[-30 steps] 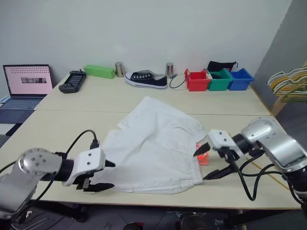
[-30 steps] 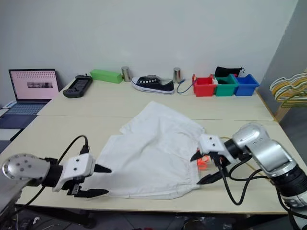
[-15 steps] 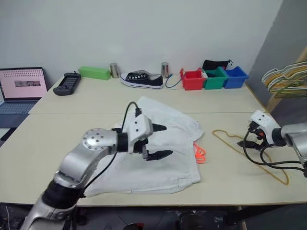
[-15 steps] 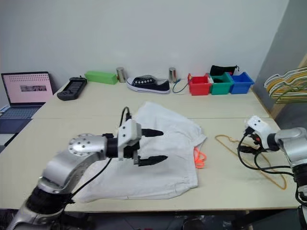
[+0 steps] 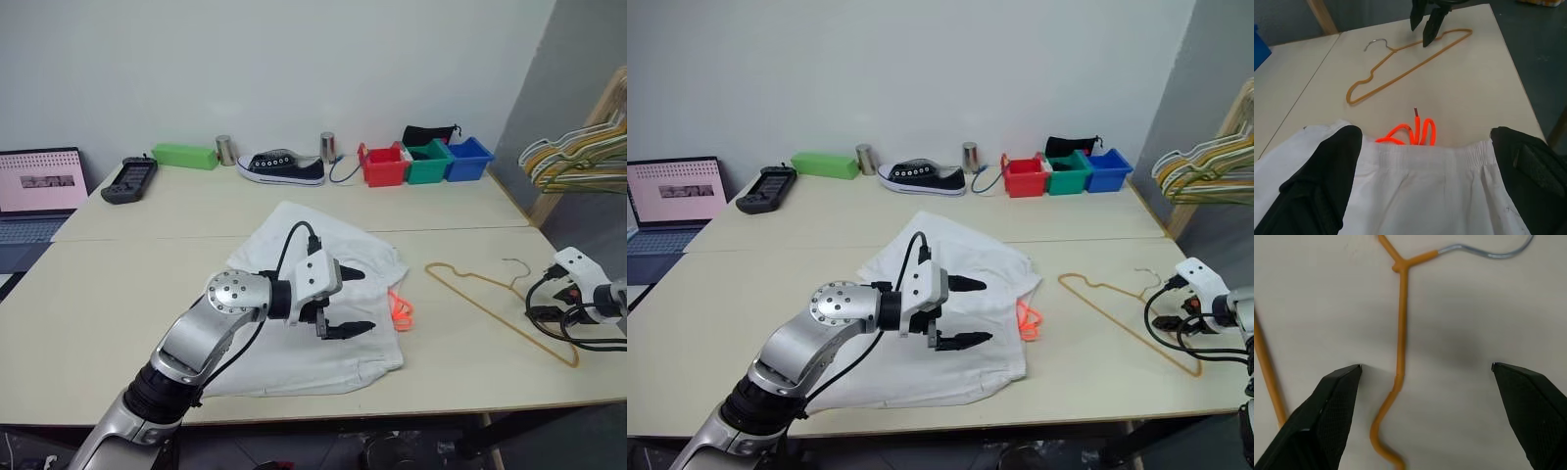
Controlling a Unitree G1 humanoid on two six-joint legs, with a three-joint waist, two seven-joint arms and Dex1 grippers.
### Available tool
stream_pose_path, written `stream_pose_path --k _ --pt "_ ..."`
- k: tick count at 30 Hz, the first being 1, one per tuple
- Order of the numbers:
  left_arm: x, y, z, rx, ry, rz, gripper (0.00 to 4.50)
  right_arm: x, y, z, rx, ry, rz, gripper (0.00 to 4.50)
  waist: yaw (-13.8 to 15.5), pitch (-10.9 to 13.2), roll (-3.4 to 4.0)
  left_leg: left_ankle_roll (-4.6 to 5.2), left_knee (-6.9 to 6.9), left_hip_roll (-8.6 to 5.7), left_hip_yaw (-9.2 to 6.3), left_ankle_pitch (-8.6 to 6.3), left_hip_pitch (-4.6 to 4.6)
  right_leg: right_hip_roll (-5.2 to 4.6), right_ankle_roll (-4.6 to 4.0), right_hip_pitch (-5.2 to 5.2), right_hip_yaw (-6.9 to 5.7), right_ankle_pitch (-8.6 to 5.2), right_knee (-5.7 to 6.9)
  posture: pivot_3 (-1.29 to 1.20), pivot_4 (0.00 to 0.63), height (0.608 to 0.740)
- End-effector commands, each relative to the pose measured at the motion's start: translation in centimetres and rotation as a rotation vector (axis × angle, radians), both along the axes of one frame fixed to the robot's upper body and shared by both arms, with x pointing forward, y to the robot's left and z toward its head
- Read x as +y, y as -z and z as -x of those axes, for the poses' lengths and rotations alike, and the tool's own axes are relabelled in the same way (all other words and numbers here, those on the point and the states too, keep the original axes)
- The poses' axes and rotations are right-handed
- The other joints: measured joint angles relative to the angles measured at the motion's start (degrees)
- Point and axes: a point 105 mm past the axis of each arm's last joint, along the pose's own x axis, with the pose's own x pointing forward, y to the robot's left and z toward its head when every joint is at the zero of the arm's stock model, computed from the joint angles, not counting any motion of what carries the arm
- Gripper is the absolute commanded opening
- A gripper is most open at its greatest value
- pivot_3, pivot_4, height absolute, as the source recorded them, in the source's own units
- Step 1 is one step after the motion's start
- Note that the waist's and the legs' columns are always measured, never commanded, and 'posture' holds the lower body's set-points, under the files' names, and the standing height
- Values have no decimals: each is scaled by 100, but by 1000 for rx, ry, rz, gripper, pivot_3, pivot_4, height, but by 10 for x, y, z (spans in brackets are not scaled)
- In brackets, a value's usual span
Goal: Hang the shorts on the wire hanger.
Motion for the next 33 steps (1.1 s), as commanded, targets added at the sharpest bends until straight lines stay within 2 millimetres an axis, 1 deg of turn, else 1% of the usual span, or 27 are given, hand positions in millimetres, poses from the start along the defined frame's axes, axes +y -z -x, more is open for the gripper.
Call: stream_pose_path --k 1,8,12,16,20,22,23,24,28,29,30,32,33 --pt "-2 -6 7 -23 47 -1 4457 0 -1 10 58 -52 -6 4500 -11 -1 1 0 1 0 -1 0 0 0 0 1 -1 0 0 -210 9 740" --pt "-2 -7 6 -34 50 -8 4457 -19 10 27 119 7 24 4500 -3 -5 -7 0 1 0 -7 0 -1 0 0 6 -7 0 -2 -214 8 740" --pt "-3 -8 4 -38 51 -9 4457 -32 16 45 171 4 48 4500 83 -10 -14 0 4 -1 -15 0 -3 0 0 13 -17 -1 -7 -219 9 740" --pt "-5 -10 2 -44 55 -6 4457 -38 19 56 204 -18 72 4500 114 -11 -18 0 5 -6 -24 0 -5 0 0 22 -21 -3 -15 -230 13 740" --pt "-6 -11 1 -50 59 -6 4457 -42 20 60 216 -38 98 4500 106 -17 -26 0 5 -8 -29 0 -3 0 1 35 -23 -5 -26 -230 13 740" --pt "-6 -12 1 -52 60 -7 4500 -41 20 61 218 -51 96 4126 107 -20 -29 0 5 -8 -31 0 -3 0 1 39 -24 -5 -29 -239 13 740" --pt "-6 -12 0 -53 61 -7 4500 -40 20 60 216 -51 90 4046 107 -21 -32 0 5 -8 -32 0 -2 0 1 40 -24 -5 -30 -239 13 740" --pt "-6 -12 0 -55 61 -7 4500 -39 20 60 215 -53 89 3774 107 -23 -35 0 5 -9 -33 0 -2 0 1 41 -25 -5 -30 -239 13 740" --pt "-6 -13 -2 -59 62 -8 4500 -37 21 58 214 -73 90 3074 103 -30 -47 0 7 -11 -35 0 -2 0 1 46 -24 -4 -32 -240 14 740" --pt "-6 -13 -2 -60 61 -8 4500 -36 21 58 212 -78 91 2768 101 -31 -50 0 8 -11 -36 0 -2 0 1 47 -25 -4 -33 -240 14 740" --pt "-6 -14 -3 -62 60 -8 4500 -36 21 57 211 -97 109 2595 100 -31 -50 0 10 -11 -36 0 -2 0 2 49 -24 -4 -35 -241 13 740" --pt "-5 -14 -4 -64 59 -8 4500 -37 23 59 218 -124 132 2099 93 -33 -53 0 11 -12 -36 0 -2 0 3 55 -23 -3 -40 -241 13 740" --pt "-5 -14 -4 -65 58 -9 4500 -37 24 59 220 -129 133 1936 91 -37 -59 -1 12 -12 -36 0 0 0 3 59 -23 -3 -42 -240 13 740"
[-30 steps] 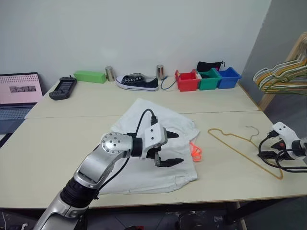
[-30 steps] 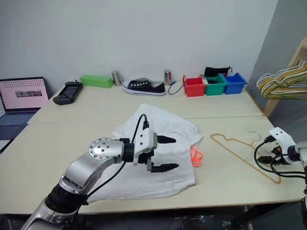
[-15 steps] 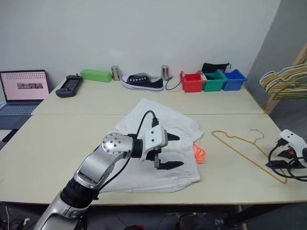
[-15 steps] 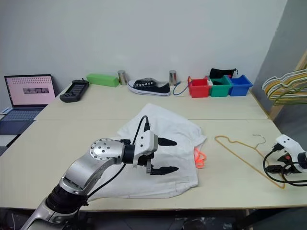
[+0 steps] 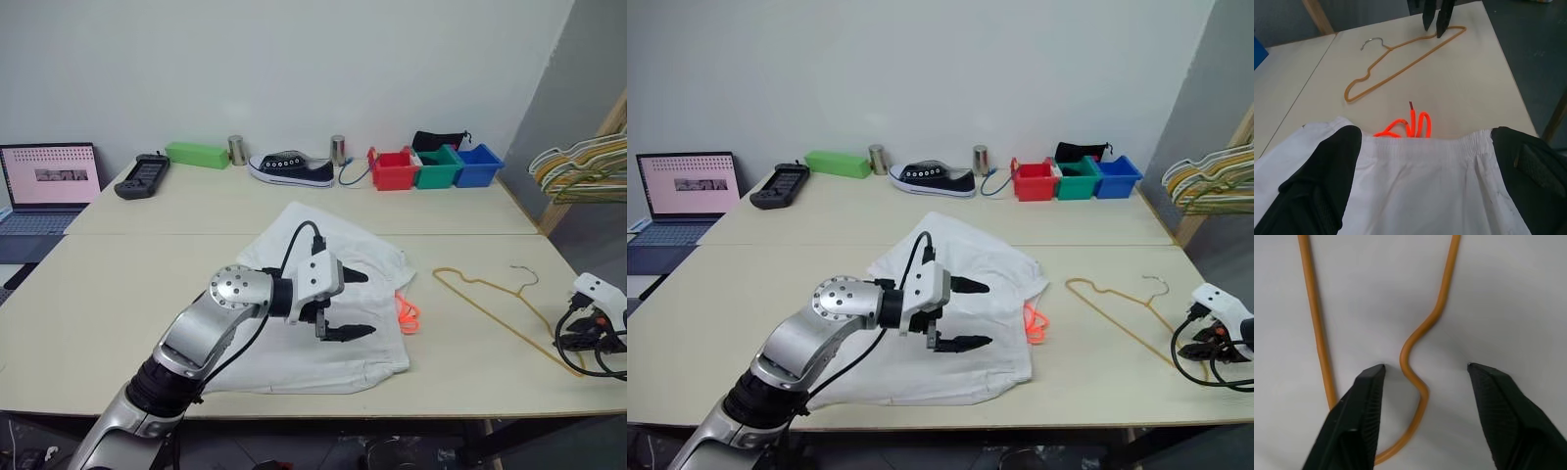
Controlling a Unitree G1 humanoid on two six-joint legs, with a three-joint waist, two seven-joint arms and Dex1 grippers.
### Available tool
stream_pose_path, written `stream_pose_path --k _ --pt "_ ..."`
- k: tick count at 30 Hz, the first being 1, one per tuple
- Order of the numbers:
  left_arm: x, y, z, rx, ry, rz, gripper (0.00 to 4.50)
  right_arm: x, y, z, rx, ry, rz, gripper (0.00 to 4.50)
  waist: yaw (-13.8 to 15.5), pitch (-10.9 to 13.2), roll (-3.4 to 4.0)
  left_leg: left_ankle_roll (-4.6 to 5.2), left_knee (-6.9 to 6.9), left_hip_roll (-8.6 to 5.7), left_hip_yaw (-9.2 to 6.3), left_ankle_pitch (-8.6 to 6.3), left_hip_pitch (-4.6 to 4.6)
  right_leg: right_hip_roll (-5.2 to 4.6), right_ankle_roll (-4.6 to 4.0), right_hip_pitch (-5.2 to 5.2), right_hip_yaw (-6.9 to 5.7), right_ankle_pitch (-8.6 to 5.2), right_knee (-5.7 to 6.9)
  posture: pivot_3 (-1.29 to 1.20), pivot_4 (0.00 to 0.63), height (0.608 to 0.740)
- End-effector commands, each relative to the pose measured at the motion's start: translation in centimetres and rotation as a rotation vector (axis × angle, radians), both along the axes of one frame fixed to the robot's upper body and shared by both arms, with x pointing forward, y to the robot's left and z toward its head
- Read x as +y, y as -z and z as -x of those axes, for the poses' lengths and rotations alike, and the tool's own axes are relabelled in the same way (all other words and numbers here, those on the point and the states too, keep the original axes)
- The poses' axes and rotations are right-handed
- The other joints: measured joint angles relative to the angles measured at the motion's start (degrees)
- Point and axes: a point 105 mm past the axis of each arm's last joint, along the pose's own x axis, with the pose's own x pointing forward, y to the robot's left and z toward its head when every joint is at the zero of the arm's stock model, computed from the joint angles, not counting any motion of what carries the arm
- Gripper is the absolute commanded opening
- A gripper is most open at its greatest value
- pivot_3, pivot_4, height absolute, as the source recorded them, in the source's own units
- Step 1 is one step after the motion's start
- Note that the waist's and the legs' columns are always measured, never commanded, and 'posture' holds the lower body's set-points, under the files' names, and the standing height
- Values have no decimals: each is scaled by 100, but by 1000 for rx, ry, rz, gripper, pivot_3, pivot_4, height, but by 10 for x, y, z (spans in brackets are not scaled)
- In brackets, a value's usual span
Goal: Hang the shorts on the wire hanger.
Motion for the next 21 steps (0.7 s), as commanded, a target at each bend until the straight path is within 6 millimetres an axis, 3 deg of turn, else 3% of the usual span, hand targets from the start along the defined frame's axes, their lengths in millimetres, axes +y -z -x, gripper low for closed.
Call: stream_pose_path --k 1,7,13,17,20,21 --pt "-3 -12 -2 -58 16 19 4500 -14 12 17 82 -3 95 1624 -1 -9 -15 0 0 0 0 0 1 0 0 3 0 0 -2 -239 11 740" --pt "-2 -14 -5 -70 9 20 4500 -11 11 12 68 -32 98 96 -11 -20 -23 0 2 3 -3 0 5 1 0 34 -2 0 -50 -239 8 740" --pt "2 -15 -11 -78 -12 16 4500 -6 -1 -7 -38 -95 136 39 -26 -21 -23 0 3 -1 -1 0 -1 -2 12 41 4 7 -62 -248 0 740" --pt "22 -22 -28 -90 -105 27 4500 -2 -41 -44 -261 -161 261 39 -120 -15 15 0 2 -2 1 0 -4 -1 16 35 6 10 -57 -276 0 740" --pt "46 -38 -53 -128 -207 39 4500 24 -71 -71 -417 -338 383 39 -253 -12 74 0 1 -5 5 0 -4 -2 16 29 12 9 -51 -292 0 740" --pt "56 -48 -64 -149 -242 43 4500 44 -80 -80 -476 -438 406 39 -324 -10 80 0 0 -4 5 0 -2 -1 15 27 10 9 -45 -295 0 740"
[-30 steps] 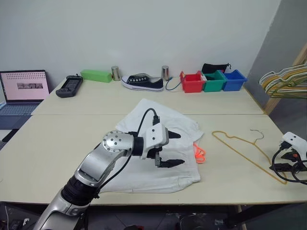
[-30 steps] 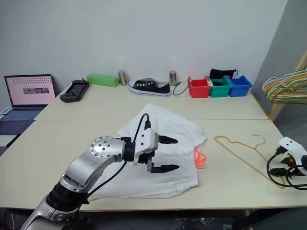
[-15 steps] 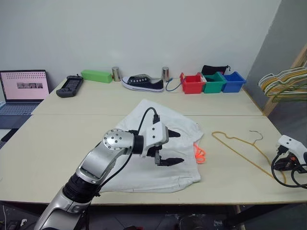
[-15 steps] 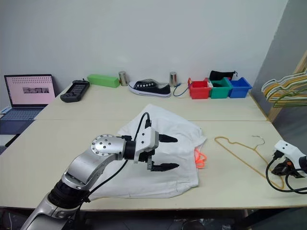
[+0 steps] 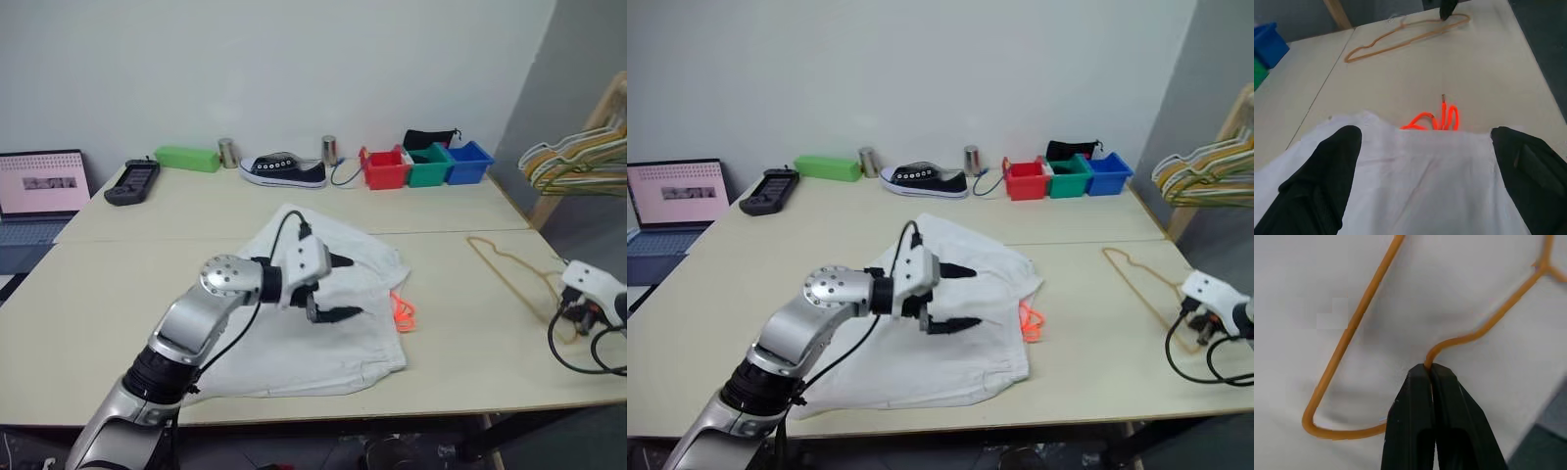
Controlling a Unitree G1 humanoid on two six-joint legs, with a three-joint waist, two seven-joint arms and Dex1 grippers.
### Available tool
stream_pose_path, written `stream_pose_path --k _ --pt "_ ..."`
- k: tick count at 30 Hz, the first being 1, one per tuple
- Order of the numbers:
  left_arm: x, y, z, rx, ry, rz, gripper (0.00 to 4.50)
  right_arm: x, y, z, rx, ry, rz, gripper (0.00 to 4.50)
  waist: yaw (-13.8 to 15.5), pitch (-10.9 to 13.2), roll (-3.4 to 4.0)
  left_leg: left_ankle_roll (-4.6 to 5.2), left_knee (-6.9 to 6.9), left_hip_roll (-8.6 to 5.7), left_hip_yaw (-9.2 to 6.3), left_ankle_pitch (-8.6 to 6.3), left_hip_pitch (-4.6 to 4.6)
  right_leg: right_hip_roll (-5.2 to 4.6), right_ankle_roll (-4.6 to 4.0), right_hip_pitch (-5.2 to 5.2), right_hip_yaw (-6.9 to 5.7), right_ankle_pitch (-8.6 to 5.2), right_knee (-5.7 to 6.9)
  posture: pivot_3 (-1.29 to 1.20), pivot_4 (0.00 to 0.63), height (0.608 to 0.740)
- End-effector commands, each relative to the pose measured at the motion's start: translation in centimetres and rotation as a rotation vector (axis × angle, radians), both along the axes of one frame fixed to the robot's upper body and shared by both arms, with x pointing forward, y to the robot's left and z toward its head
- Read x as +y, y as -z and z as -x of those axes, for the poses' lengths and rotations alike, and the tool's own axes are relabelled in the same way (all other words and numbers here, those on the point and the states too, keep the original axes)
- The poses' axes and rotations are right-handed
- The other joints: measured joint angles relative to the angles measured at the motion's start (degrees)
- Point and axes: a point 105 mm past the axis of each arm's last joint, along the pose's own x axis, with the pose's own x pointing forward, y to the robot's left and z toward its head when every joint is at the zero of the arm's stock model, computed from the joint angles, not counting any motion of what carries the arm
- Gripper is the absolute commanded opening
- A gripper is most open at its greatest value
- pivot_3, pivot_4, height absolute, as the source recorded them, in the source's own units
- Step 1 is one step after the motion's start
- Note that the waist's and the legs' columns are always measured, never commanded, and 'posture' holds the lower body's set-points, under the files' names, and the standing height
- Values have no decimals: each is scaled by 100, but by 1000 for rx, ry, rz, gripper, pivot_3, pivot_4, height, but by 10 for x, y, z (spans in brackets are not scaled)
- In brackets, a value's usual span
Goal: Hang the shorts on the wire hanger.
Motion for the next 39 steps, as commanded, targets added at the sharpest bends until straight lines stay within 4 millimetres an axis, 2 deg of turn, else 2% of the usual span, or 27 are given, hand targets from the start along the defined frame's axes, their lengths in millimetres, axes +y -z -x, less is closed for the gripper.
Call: stream_pose_path --k 1,3,6,10,14,18,20,27,30,34,39 --pt "35 -47 -38 -137 -133 43 4500 55 -53 -41 -246 -313 144 39 -109 2 7 0 -5 1 -2 0 0 2 0 -6 -2 0 3 -298 0 740" --pt "47 -61 -50 -160 -164 51 4500 84 -60 -47 -305 -451 184 39 -224 2 7 0 -10 4 -5 0 -2 7 0 -15 -4 0 7 -298 0 740" --pt "59 -75 -61 -177 -188 54 4500 114 -67 -52 -380 -566 207 39 -290 0 9 -1 -14 4 -5 0 -9 6 2 -16 -5 -2 0 -294 0 740" --pt "73 -91 -68 -176 -193 48 4500 139 -81 -63 -526 -731 375 39 -294 4 11 -1 -17 -1 -6 0 -25 -1 6 -32 -7 -5 4 -285 0 740" --pt "82 -99 -70 -142 -171 45 4500 158 -92 -70 -639 -901 532 39 -290 8 12 -1 -21 -3 -5 0 -31 -6 4 -51 -7 -5 16 -279 0 740" --pt "93 -101 -73 -77 -174 43 4500 201 -121 -72 -929 -1118 651 39 -306 12 6 -1 -20 -7 -3 0 -27 -7 -6 -67 -4 -13 58 -277 0 740" --pt "97 -102 -77 -68 -187 50 4500 215 -128 -70 -1035 -1181 667 39 -332 12 6 -2 -20 -6 -5 1 -25 -5 -13 -81 -4 -18 88 -276 0 740" --pt "98 -103 -81 -9 -178 71 4500 242 -144 -64 -1294 -1280 674 39 -366 13 3 -1 -17 -3 -12 3 -22 2 -17 -79 -4 -19 97 -273 0 740" --pt "92 -102 -77 52 -162 104 4500 245 -144 -67 -1318 -1285 687 39 -369 13 3 0 -18 -3 -13 3 -21 2 -17 -80 -4 -19 98 -274 0 740" --pt "77 -100 -60 154 -82 140 4500 249 -143 -70 -1325 -1290 686 39 -368 14 1 0 -18 -3 -15 3 -22 2 -18 -79 -6 -18 99 -271 0 740" --pt "73 -99 -50 222 -62 168 4500 251 -140 -73 -1318 -1293 683 39 -368 14 1 0 -17 -3 -18 3 -19 2 -19 -75 -7 -18 102 -271 0 740"
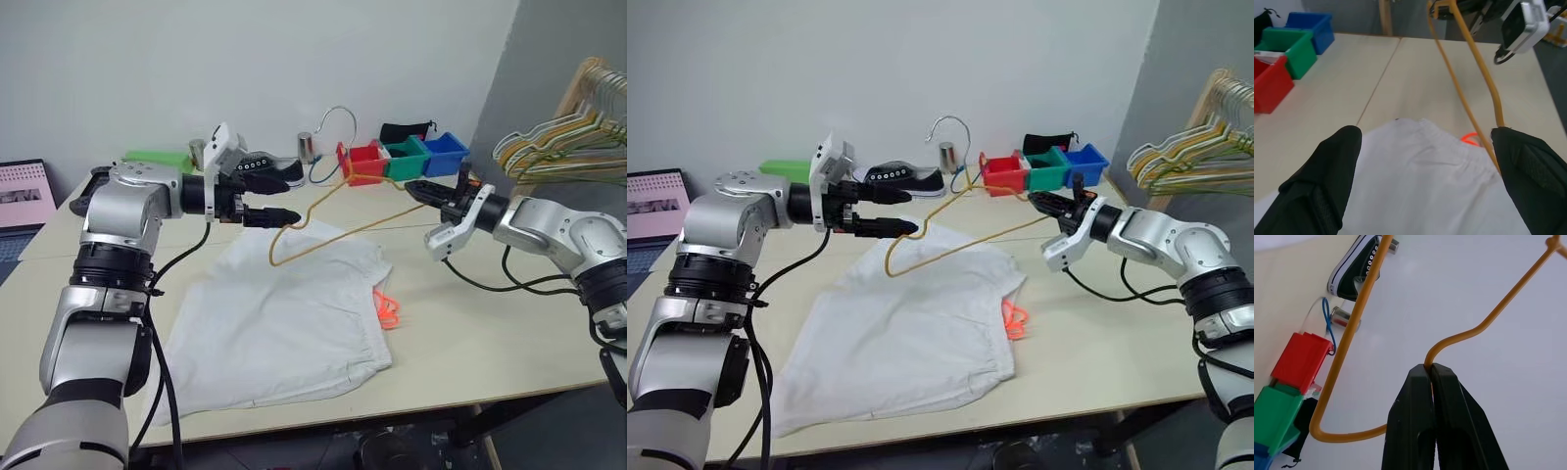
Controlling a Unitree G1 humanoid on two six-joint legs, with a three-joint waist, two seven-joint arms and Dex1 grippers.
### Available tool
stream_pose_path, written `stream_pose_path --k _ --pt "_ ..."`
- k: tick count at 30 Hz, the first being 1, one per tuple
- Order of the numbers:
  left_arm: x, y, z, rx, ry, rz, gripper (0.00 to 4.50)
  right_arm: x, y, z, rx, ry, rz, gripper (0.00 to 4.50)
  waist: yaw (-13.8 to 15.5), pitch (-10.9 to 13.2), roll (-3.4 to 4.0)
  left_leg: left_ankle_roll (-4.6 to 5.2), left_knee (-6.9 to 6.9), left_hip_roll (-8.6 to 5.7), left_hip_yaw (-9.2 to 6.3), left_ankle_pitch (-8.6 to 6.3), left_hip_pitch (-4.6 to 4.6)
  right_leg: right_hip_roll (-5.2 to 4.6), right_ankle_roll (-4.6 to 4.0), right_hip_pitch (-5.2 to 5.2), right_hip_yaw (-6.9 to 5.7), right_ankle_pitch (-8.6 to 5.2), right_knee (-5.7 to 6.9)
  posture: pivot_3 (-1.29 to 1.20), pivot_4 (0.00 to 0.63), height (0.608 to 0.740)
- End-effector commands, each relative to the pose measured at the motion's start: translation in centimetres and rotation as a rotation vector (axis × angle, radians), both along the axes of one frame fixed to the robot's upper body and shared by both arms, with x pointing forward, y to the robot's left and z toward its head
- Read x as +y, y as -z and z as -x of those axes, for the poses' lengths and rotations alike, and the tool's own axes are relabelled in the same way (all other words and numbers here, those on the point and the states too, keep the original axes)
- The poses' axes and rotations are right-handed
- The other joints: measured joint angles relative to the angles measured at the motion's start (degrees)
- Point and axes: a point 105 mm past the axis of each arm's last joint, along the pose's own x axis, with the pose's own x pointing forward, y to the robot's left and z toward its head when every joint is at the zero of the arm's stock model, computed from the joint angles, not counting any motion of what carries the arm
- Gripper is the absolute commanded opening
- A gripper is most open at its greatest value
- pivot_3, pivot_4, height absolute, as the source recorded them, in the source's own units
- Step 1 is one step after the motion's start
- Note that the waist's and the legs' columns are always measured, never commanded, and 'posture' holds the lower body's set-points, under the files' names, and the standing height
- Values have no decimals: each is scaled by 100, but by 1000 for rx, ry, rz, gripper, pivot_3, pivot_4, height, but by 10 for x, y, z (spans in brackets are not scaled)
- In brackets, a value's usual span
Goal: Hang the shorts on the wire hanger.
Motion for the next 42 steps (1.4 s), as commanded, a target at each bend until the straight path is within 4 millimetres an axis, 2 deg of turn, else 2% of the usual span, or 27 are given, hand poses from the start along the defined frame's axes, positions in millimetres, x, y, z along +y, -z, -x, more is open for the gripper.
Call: stream_pose_path --k 1,5,8,13,20,26,29,36,42 --pt "2 -15 5 -19 -5 53 4500 4 -19 -2 -58 -14 -15 39 -1 0 0 0 1 0 0 0 1 0 0 1 0 0 2 -270 0 740" --pt "11 -22 -5 -41 -72 67 4500 2 -15 -3 -48 -13 -12 39 -3 0 0 3 5 -1 -2 2 7 0 0 8 0 0 3 -268 0 740" --pt "9 -26 -2 -15 -54 89 4500 1 -12 -3 -42 -10 -9 39 -2 0 0 4 5 -2 -4 3 10 0 0 13 -2 0 3 -268 0 740" --pt "3 -1 15 72 24 33 4500 2 -21 -7 -73 -3 -17 39 -13 0 1 4 4 -1 -2 3 10 0 -2 12 -1 1 2 -274 0 740" --pt "-9 23 27 127 60 -16 4500 14 -34 -6 -114 -35 -39 39 -9 -1 -1 3 7 0 -8 3 11 0 -6 17 -5 4 4 -283 0 740" --pt "-15 26 26 132 37 -6 4500 18 -36 -3 -116 -57 -48 39 -7 -1 -1 4 8 -1 -11 3 11 0 -7 19 -7 4 4 -284 0 740" --pt "-14 29 28 138 41 -17 3989 18 -36 -3 -115 -56 -48 0 -13 -1 -1 4 8 -1 -10 3 12 0 -7 19 -6 4 3 -284 0 740" --pt "-11 31 29 145 42 -29 2170 15 -35 -6 -112 -38 -46 0 -14 -1 -1 4 8 -1 -10 3 12 0 -7 20 -6 4 4 -286 0 740" --pt "-12 33 30 146 46 -36 900 15 -37 -6 -116 -36 -51 0 -15 -1 -1 4 8 -1 -10 3 13 0 -8 20 -6 5 4 -287 0 740"
